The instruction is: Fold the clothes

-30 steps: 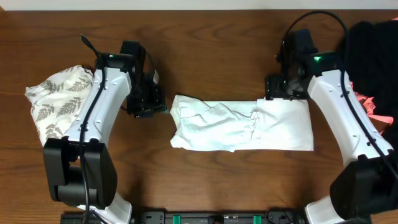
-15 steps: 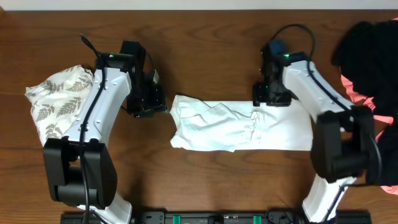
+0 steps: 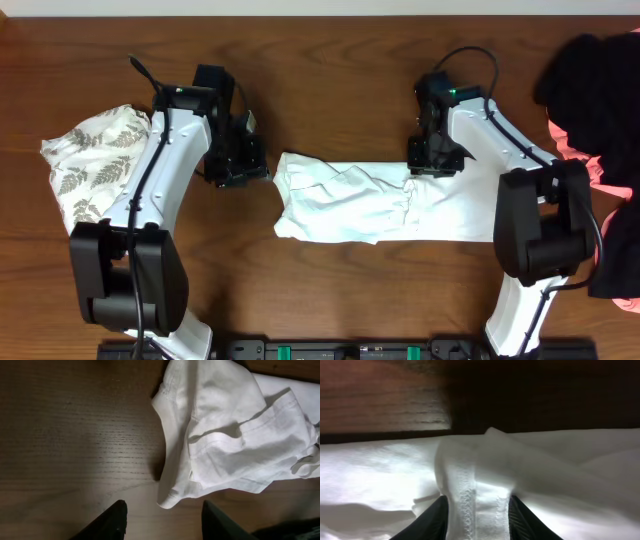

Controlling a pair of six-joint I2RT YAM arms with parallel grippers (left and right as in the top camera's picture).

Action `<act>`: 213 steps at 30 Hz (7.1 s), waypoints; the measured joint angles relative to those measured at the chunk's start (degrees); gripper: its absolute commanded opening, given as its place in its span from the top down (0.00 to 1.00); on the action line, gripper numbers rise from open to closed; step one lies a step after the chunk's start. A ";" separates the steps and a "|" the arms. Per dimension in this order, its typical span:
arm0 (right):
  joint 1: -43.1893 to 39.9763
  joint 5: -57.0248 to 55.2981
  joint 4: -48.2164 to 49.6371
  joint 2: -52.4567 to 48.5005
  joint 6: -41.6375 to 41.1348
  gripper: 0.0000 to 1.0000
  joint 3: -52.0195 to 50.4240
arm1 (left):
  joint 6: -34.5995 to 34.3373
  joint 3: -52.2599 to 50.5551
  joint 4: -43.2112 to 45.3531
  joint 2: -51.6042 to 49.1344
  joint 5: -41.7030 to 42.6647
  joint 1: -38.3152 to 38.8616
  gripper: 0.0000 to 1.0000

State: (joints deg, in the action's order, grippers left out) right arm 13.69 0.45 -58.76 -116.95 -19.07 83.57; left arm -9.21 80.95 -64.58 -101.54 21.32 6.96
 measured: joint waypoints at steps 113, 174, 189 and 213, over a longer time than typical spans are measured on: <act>-29.73 58.80 40.15 5.01 10.58 0.68 -32.15 | 0.00 0.00 0.55 -0.02 0.00 0.00 0.51; -29.53 44.89 21.03 38.25 15.19 0.47 -26.08 | 0.83 -1.31 3.02 -5.25 7.06 0.00 0.15; -29.53 41.46 17.79 38.21 18.27 0.48 -26.10 | 1.49 -11.67 12.55 -11.19 10.99 0.35 0.14; -29.53 41.24 16.09 38.21 18.51 0.49 -26.10 | -0.79 -16.02 15.63 -10.75 9.79 7.04 0.94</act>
State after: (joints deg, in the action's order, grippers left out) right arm -15.84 41.69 -42.68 -78.74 -0.56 57.47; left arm -10.00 64.93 -48.95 -112.29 31.11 14.00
